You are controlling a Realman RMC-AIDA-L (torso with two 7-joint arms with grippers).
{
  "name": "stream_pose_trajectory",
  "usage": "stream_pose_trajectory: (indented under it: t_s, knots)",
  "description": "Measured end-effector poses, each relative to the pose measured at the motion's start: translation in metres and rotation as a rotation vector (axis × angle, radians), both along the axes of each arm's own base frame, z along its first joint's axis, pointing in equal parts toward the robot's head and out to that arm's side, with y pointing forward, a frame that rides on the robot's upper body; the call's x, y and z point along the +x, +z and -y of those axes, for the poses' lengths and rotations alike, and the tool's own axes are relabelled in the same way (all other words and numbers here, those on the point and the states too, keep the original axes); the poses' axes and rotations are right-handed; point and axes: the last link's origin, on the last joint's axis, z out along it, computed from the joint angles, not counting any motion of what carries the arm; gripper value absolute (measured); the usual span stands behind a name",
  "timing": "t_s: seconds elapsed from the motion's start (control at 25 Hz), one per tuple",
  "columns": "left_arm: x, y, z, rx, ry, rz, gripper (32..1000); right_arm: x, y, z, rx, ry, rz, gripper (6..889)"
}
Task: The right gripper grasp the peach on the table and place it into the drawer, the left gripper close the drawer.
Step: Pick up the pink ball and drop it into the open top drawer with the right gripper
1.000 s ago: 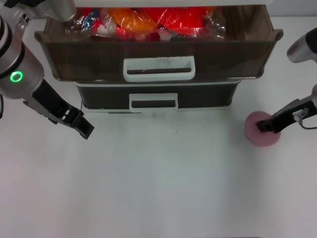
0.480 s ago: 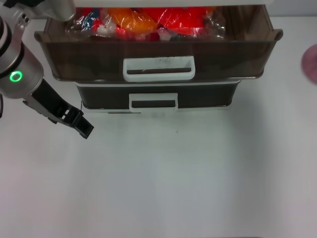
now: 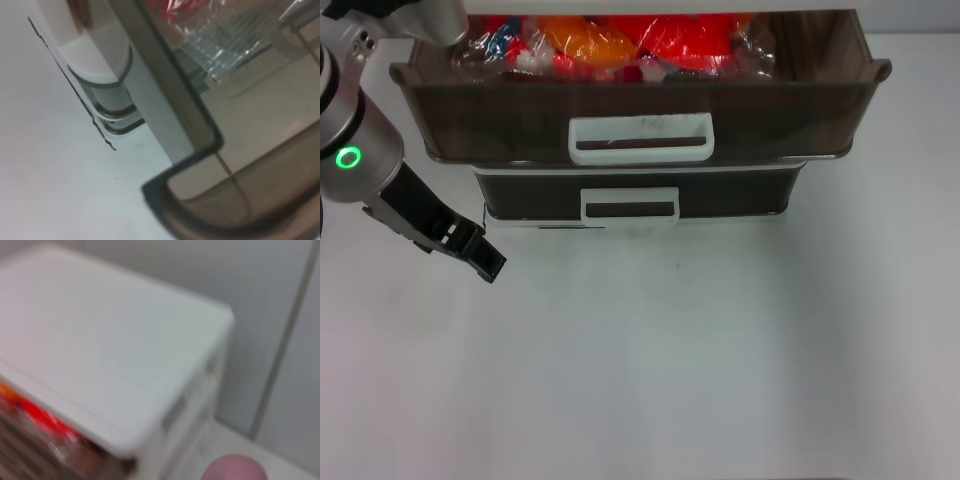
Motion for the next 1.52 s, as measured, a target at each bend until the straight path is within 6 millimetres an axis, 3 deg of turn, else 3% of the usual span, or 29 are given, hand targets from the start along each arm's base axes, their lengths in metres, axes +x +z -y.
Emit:
stream_pose_trajectory:
  t_s: [0.24,0.56,0.84,1.52]
  knots:
    - [0.000,0.000,0.000,-0.001,-0.001,-0.001,815,-0.047,0.004,0.009,-0.093,0.203,-0.141,87]
    - [0.002,-0.001,-0.001,-0.001,-0.010,0.001,815,-0.079,-0.045,-0.005,-0.311,0.317,-0.180,87]
    - [0.005,-0.001,-0.002,-0.003,-0.016,0.002,815,-0.087,-0.088,-0.026,-0.429,0.347,-0.178,101]
    - [0.008,-0.001,-0.003,-0.004,-0.023,0.001,814,-0.090,-0.107,-0.037,-0.408,0.322,-0.128,194]
